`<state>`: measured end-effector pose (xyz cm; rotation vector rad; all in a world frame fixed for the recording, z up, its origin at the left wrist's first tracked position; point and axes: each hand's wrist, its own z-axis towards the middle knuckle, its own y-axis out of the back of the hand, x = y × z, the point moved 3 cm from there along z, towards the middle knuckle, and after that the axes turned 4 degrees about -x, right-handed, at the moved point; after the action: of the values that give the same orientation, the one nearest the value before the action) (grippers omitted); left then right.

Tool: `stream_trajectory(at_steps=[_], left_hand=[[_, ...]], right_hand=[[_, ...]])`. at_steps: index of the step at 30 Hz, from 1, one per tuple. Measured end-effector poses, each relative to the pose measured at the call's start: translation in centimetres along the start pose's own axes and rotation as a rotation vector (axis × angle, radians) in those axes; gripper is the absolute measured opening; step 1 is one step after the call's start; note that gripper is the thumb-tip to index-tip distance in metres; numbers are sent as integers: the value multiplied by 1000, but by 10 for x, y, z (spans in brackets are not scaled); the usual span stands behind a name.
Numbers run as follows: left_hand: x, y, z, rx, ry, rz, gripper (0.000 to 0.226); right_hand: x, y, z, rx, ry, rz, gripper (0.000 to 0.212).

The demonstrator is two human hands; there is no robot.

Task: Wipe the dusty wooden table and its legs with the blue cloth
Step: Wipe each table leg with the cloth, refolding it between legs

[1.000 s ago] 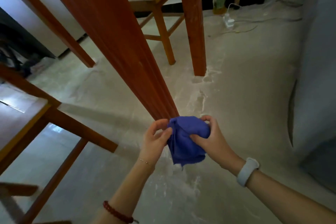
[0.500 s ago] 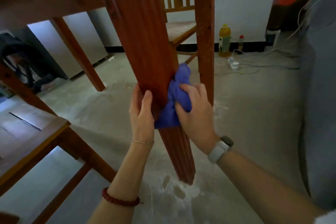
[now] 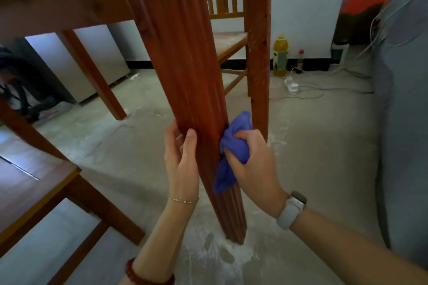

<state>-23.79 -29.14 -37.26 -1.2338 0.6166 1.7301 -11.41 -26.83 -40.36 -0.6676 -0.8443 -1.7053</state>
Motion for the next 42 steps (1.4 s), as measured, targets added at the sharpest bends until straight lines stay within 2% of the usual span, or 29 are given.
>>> stream_trajectory(at_steps=[3,6,8,10,12,15,17,18,20,23,27,29,30,33,35,37,38,40,42], left_hand=[[4,-1,-1,-4,-12,8,29],[5,-4,-1,-43,-32,16,31],[6,-7,-2,-63,-38,-1,29],[6,-8,-4,-74,-43,3,29],[7,-10,-5,-73,-36,32,35],[17,-10,-10,-81,-44,128,61],[29,-7,-19,-97,-41,221,74],[36,-5,-26,-112,-36,271,78],[49,0,-37,-162,-9,352,81],[63,-1,-48,-195,29,427,73],[74,-4,-52,-239,20,470,76],[78,-3,-53,-262,1,494,76],[79,-3,-53,-276,-5,502,77],[83,-7,-54,-302,-5,490,80],[86,-10,-56,-317,8,471,78],[89,-11,-56,-336,0,466,72],[90,-11,-56,-345,-12,469,70],[92,-11,-54,-357,-29,471,66],[91,-10,-52,-353,-34,469,64]], right_hand=[[-1,-3,-7,82,-105,174,31],[9,-7,16,-87,17,136,29],[14,-8,27,-148,101,205,25],[0,-13,17,-109,132,236,23],[-43,-20,-14,55,66,188,28],[-115,-16,-69,442,-206,70,34],[-132,-5,-84,633,-407,119,15],[-135,-1,-84,650,-447,139,7],[-133,5,-71,495,-429,168,7],[-107,8,-35,293,-301,240,37],[-58,18,27,78,15,406,33],[-45,10,44,138,89,484,32],[-46,2,43,213,66,536,33],[-83,-21,11,376,-172,603,41],[-129,-24,-26,473,-351,488,41],[-170,-21,-59,609,-496,285,53],[-186,-20,-69,659,-509,200,61],[-196,-18,-68,670,-500,145,68],[-183,-15,-41,548,-503,153,50]])
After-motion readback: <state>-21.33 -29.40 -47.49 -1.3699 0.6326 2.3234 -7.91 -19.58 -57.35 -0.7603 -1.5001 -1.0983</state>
